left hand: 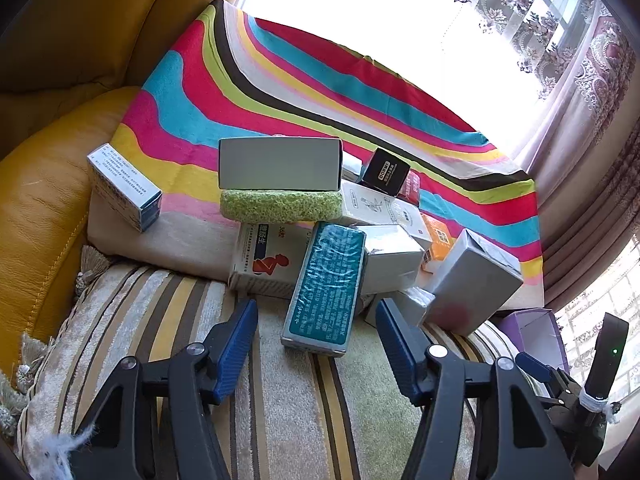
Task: Organize objects
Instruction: 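Grasp the teal box with the left tool while the right tool grasps the pink-stained white box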
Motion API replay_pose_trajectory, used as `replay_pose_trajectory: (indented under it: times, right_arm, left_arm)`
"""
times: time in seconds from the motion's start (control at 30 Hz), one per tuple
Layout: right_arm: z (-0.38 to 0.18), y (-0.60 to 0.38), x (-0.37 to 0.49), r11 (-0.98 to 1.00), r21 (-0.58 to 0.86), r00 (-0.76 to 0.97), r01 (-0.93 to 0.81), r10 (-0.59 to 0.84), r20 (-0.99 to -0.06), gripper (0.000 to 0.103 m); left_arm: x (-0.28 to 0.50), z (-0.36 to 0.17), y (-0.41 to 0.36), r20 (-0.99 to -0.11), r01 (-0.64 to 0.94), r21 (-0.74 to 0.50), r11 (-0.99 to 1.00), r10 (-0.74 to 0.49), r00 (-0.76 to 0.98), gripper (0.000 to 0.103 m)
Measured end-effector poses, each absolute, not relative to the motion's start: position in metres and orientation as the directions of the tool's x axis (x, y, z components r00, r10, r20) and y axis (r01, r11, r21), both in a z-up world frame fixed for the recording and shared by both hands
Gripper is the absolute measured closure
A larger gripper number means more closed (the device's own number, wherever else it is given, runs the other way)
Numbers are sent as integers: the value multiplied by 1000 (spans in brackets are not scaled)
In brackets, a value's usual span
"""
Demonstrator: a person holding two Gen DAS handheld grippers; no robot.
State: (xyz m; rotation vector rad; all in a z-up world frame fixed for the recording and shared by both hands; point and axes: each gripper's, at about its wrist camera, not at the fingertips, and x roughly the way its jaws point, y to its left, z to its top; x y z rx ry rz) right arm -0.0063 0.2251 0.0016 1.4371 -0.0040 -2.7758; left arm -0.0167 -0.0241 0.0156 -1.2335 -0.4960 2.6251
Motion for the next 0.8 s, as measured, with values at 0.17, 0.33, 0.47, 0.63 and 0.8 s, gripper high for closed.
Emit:
replay_pose_trajectory:
  times: [0.17, 0.33, 0.47, 0.63, 0.8]
  right_arm:
    - [0, 225, -12, -1000, 8, -556, 12, -14, -831, 0]
    - [3, 231, -18, -998, 39, -511, 43, -56, -858, 0]
    - [9, 238, -17, -993, 107, -535, 54, -119, -837, 0]
    - [23, 239, -20, -973, 187, -584, 136, -231, -779, 0]
    - [25, 238, -37, -963, 187, -592, 192, -266, -761, 0]
  left_arm:
    - [-30, 12, -18, -713, -55, -395, -917, 344, -611, 63]
    - [-31, 8, -14, -705, -68, -402, -913, 356, -614, 68]
    - [-26, 9, -16, -692, -71, -415, -907, 365, -623, 68]
    - [-18, 9, -18, -680, -84, -427, -900, 381, -627, 68]
    - [-14, 9, -15, -677, -98, -435, -895, 397, -620, 68]
